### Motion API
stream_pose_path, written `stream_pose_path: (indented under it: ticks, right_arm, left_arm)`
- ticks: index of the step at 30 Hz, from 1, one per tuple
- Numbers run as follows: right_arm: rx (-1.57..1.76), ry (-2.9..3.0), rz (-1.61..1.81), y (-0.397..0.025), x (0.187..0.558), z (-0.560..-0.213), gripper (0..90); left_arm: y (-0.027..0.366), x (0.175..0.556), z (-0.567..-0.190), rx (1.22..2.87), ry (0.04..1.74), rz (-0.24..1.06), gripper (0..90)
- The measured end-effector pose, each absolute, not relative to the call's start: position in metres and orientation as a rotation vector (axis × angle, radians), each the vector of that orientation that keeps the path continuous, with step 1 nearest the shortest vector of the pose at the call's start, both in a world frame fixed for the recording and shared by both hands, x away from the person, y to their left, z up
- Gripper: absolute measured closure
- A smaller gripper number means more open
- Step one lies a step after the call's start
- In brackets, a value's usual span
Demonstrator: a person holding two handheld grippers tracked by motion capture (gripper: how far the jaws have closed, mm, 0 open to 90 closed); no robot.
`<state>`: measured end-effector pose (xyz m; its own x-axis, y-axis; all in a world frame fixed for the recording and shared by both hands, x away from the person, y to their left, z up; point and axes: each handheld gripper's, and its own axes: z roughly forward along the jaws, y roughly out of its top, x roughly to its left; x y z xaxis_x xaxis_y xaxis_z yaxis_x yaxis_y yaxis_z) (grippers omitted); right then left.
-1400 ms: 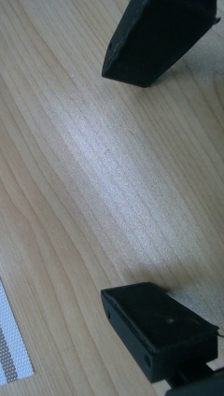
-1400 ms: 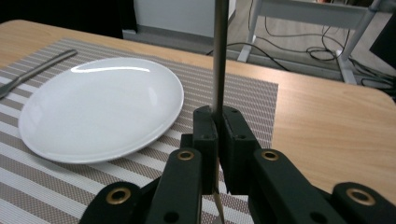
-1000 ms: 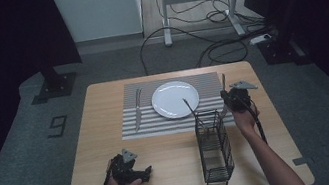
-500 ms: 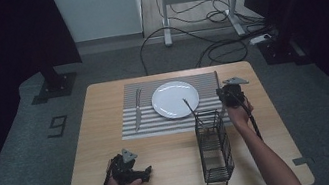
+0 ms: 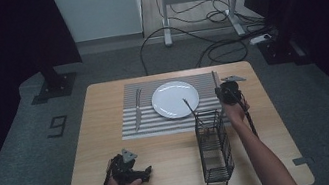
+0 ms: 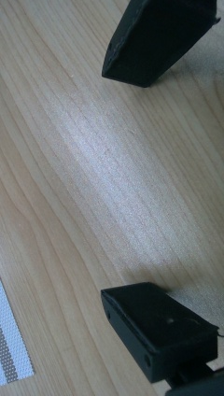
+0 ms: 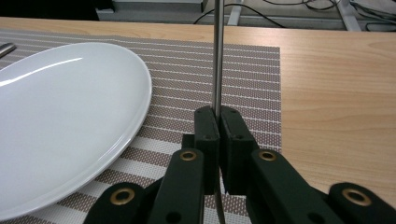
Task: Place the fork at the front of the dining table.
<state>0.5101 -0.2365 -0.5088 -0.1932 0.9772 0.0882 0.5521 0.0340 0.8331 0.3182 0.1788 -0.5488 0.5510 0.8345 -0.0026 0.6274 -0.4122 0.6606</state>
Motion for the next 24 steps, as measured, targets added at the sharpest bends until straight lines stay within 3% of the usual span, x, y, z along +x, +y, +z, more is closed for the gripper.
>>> stream_pose_path:
  ticks: [24]
  right_arm:
    - [1.61,1.812,1.007,-0.233,0.528,-0.524,86.3]
  left_arm:
    - [0.179,0.318,-0.549,2.175,1.168,0.437,0.0]
